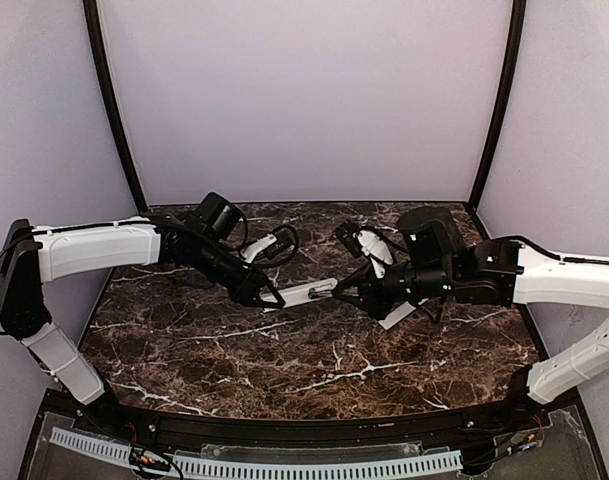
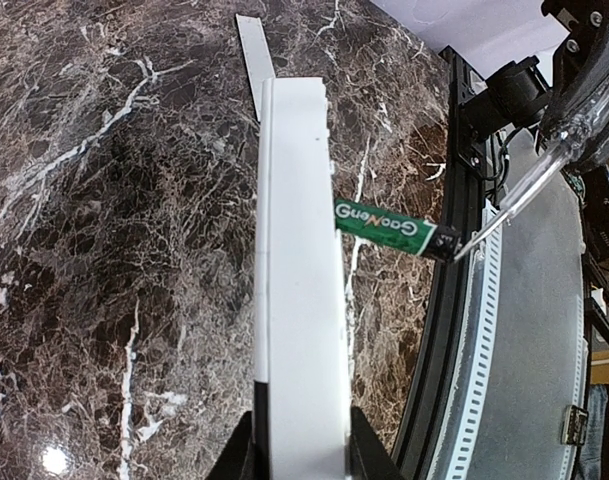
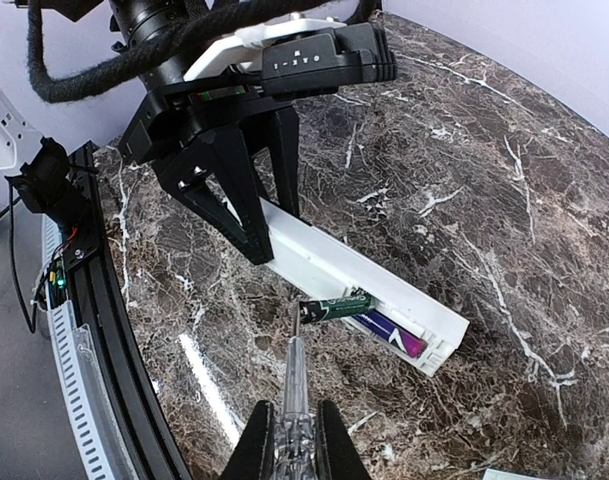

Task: Unload the batteries from the remote control

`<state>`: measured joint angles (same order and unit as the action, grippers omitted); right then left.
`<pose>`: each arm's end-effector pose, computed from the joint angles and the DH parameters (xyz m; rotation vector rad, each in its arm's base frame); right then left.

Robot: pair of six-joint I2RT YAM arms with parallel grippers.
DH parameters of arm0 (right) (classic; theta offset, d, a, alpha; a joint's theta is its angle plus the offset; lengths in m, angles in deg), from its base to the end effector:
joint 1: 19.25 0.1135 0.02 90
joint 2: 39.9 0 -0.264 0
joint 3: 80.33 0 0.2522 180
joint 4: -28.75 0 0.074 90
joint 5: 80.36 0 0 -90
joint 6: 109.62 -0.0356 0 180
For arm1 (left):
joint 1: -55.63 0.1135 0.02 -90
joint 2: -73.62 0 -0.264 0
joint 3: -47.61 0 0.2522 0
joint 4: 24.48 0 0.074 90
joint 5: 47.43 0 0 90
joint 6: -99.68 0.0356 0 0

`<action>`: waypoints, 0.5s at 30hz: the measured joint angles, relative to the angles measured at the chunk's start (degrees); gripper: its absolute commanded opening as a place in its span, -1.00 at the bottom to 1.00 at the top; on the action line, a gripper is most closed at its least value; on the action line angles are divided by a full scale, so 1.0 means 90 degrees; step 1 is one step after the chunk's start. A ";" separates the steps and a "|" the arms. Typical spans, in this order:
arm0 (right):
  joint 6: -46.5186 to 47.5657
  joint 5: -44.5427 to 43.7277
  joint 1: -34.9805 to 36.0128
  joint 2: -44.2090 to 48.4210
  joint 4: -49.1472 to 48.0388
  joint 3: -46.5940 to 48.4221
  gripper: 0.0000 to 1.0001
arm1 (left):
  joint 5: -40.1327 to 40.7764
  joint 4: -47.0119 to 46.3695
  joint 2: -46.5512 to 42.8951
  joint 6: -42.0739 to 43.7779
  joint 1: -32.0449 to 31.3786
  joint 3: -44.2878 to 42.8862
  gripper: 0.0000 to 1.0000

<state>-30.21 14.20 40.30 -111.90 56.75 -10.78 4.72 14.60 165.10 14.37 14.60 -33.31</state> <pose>0.1419 0.2469 0.2983 -0.9608 1.9888 0.7978 0.2428 -0.2402 0.2534 1.2423 2.1481 -1.0842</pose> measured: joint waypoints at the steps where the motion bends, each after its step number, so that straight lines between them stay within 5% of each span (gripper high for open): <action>1: -0.0002 -0.0017 0.0000 0.0012 0.0000 -0.0002 -1.00 | 0.0000 0.0000 0.0002 -0.0005 0.0000 0.0000 -0.99; 15: -0.0056 -0.0226 -0.0143 0.0340 0.0005 -0.0228 -1.00 | -0.0005 0.0005 0.0034 -0.0100 0.0000 0.0000 -0.99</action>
<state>-30.71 12.16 39.01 -108.84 56.79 -12.83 4.68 14.64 165.41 13.47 14.60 -33.31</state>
